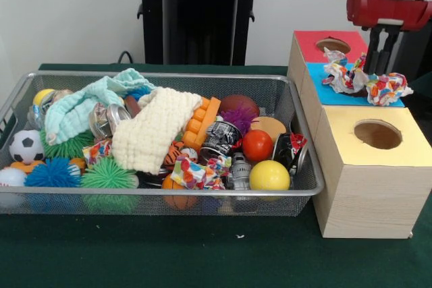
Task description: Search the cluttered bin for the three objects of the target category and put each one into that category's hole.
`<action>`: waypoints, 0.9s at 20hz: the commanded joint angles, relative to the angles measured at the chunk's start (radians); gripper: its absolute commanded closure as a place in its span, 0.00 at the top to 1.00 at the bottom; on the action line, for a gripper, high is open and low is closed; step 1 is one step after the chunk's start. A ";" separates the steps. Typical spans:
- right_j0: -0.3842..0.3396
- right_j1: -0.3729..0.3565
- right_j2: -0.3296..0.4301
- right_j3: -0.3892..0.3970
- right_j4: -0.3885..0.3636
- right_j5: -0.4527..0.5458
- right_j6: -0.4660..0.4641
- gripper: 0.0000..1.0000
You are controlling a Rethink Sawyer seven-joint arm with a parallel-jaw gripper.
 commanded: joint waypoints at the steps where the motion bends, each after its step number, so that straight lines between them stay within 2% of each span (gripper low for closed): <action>1: -0.025 -0.014 0.014 -0.036 0.013 0.205 0.264 0.00; 12: -0.017 -0.065 -0.004 -0.042 -0.009 0.325 0.257 0.00; 18: -0.028 -0.050 0.023 0.021 -0.001 0.273 0.237 0.00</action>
